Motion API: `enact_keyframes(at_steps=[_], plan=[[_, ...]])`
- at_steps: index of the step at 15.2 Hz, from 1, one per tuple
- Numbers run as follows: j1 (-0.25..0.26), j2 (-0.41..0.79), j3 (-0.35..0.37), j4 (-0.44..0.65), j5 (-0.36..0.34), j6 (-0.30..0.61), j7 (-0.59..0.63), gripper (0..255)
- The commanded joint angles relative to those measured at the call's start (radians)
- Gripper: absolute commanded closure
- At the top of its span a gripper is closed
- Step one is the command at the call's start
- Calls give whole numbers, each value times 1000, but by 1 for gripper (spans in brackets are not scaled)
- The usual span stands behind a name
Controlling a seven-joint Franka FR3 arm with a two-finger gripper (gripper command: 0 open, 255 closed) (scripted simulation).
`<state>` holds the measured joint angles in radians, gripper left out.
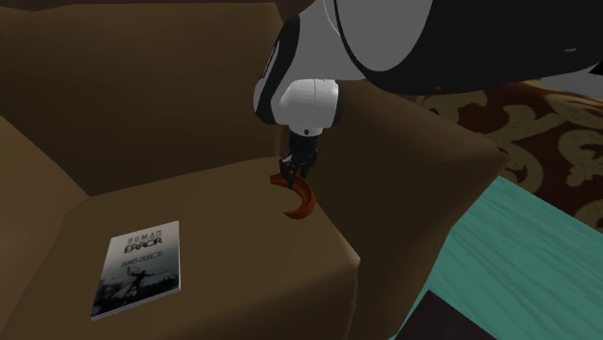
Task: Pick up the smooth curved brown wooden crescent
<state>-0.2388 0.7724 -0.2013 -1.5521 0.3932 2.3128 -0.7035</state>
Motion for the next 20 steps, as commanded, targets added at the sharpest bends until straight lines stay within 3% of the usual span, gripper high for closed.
enact_keyframes(at_steps=[1, 20], plan=[[0, 13, 1, -10, -1, -8, 1, 255], [11, -114, -31, -12, -40, -133, 31, 255]])
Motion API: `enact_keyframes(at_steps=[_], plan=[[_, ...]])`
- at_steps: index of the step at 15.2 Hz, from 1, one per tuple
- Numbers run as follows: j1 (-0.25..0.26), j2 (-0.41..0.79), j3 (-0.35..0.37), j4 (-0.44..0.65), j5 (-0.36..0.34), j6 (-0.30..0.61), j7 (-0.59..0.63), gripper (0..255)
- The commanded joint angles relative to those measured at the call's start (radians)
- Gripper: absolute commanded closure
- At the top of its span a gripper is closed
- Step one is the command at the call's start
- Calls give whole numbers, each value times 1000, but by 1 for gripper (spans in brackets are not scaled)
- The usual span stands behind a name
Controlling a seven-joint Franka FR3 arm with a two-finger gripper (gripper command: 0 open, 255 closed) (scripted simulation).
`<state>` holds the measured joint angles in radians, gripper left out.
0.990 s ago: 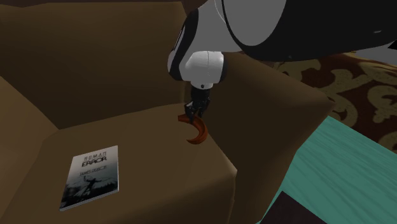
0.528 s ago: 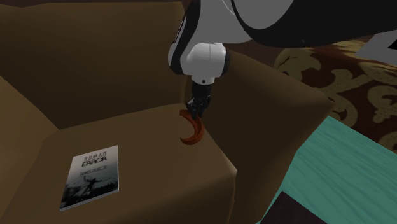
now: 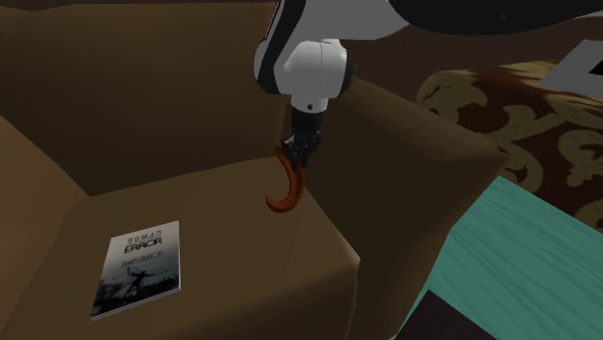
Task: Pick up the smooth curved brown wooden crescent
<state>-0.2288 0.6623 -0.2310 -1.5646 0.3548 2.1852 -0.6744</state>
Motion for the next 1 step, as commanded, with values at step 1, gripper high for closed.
enact_keyframes(at_steps=[1], plan=[[1, -4, -1, 1, -2, -5, 2, 255]])
